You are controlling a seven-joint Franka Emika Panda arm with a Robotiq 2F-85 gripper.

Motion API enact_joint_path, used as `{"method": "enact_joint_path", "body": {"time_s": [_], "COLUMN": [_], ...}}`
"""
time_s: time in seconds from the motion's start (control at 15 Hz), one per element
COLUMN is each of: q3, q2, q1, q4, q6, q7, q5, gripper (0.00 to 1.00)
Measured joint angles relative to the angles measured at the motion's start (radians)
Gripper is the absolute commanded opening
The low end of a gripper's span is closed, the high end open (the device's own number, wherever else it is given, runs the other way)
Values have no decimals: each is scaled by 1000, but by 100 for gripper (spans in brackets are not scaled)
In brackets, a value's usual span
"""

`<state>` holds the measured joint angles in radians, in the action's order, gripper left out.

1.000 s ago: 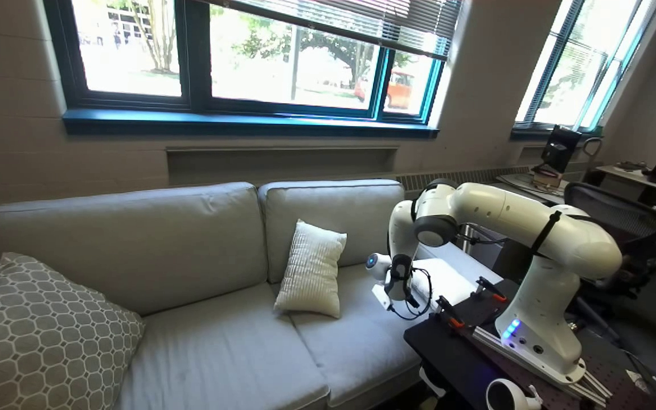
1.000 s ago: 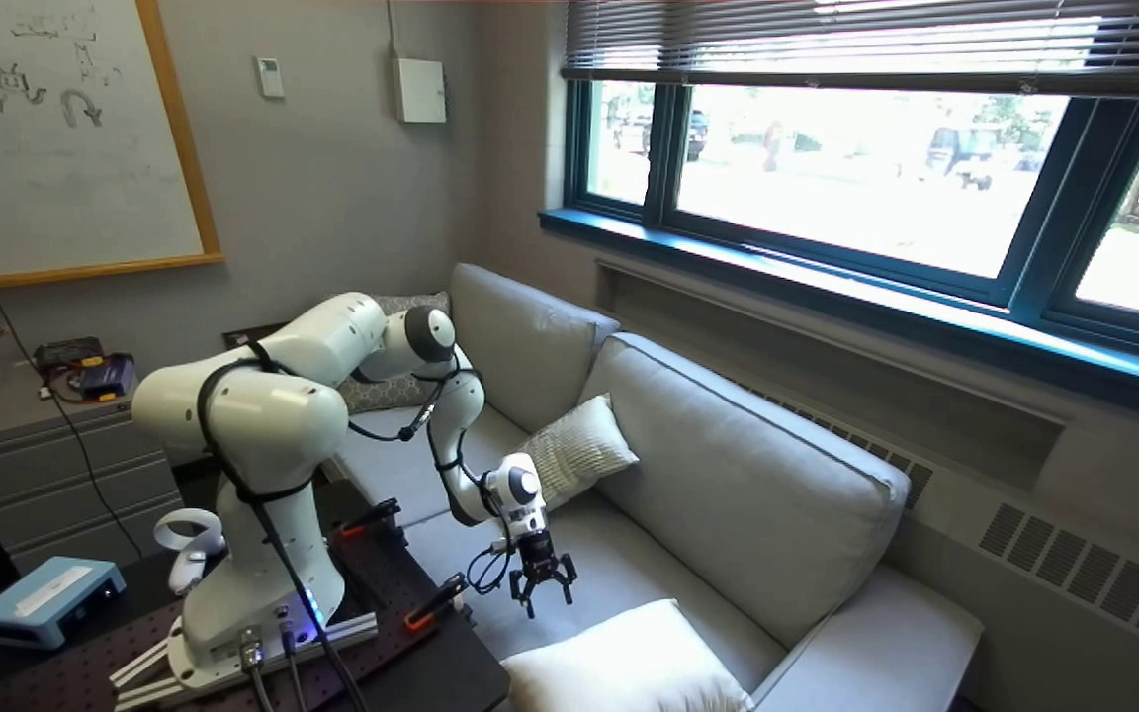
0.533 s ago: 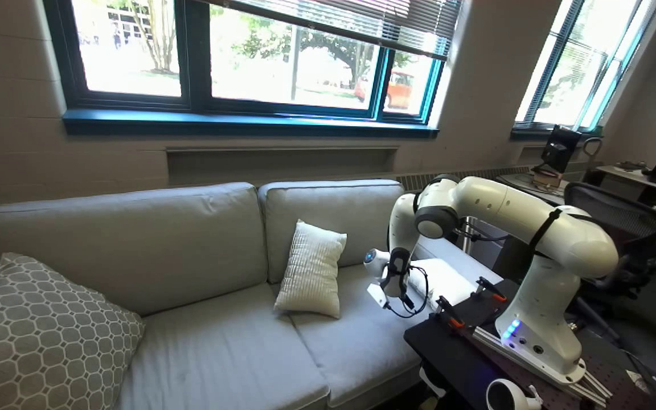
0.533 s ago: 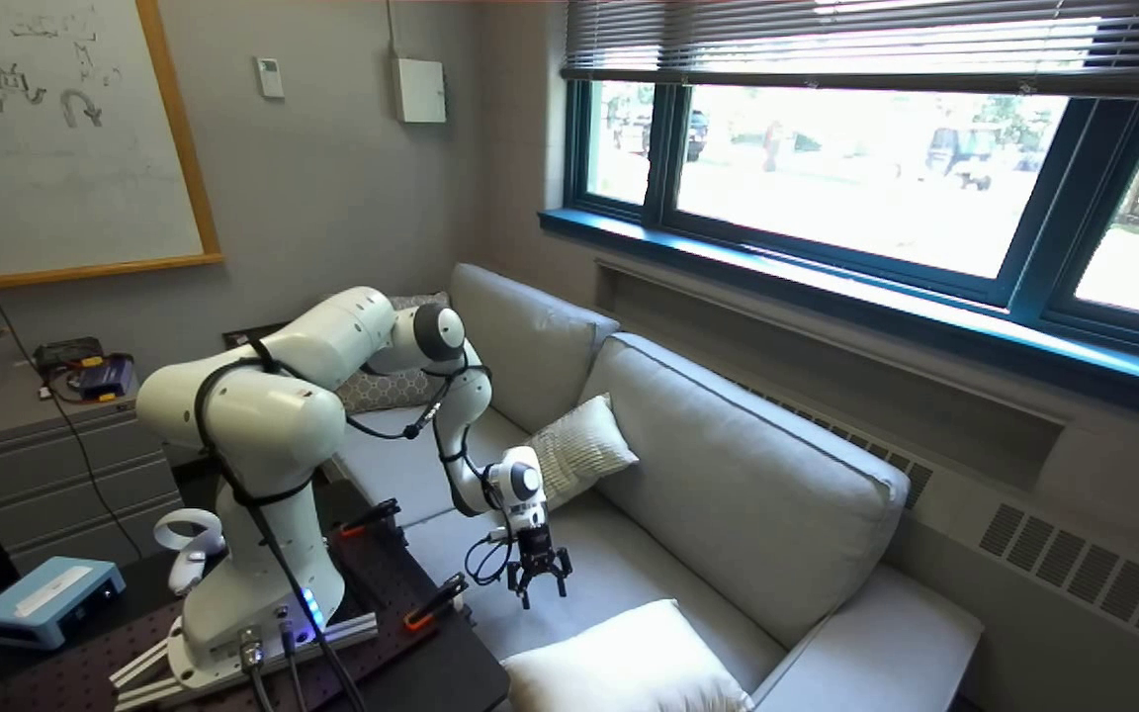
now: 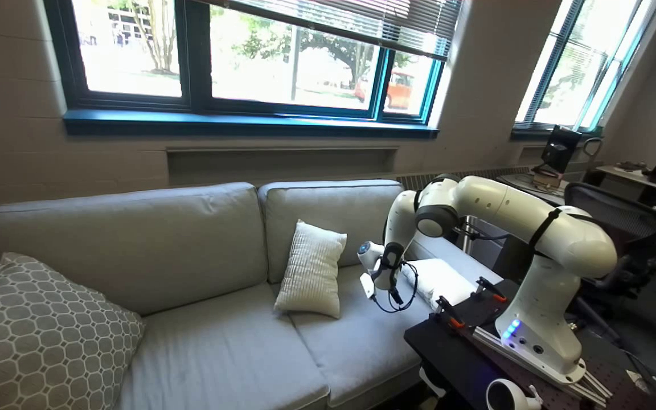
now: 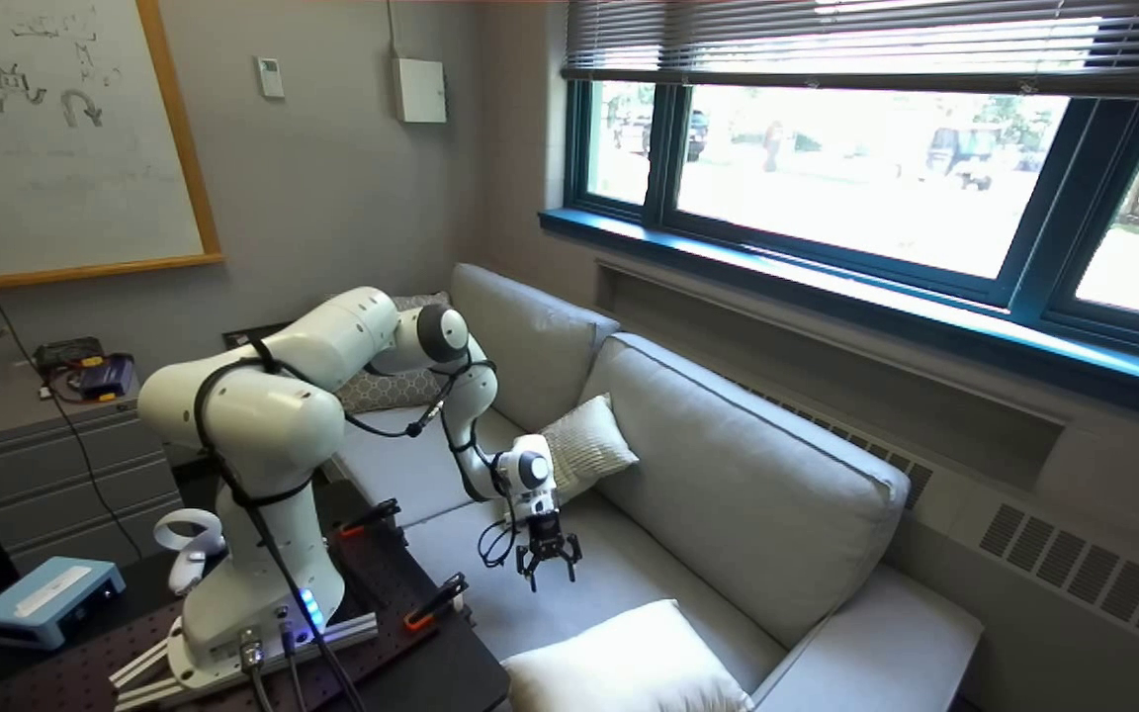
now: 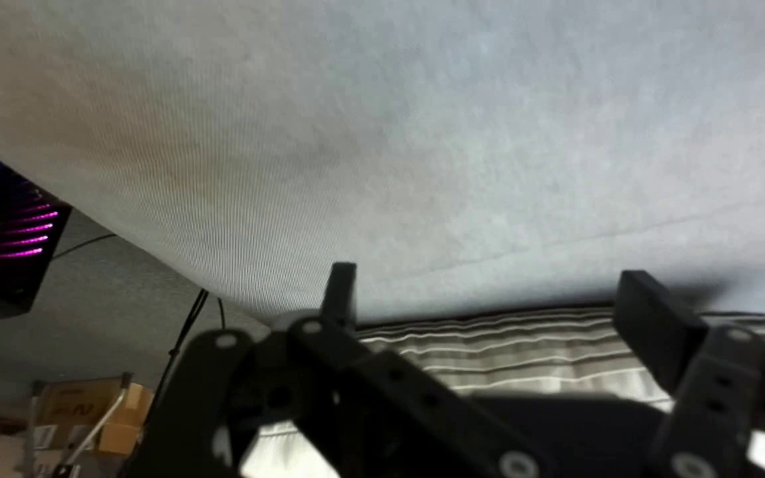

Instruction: Move the cushions to the right shoulder of the couch

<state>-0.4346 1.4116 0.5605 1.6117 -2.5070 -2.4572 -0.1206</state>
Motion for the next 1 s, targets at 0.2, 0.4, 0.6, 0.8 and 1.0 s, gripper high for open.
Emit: {"method": "enact_joint_path", "body": {"time_s": [0.2,0.4,0.6,0.8,1.0], "q3": [-20,-12,-5,-2,-16], "q2": [-1,-2,1,13,21], "q1": [-62,-127,-129,-80,-2], "q4": [-6,-12,-12,-4,46], "q6": [47,86,117,145,152], "q7": [-78,-150,-142,-141,-141], "q5": [2,22,219,473,737], "gripper": [100,100,100,100,100]}}
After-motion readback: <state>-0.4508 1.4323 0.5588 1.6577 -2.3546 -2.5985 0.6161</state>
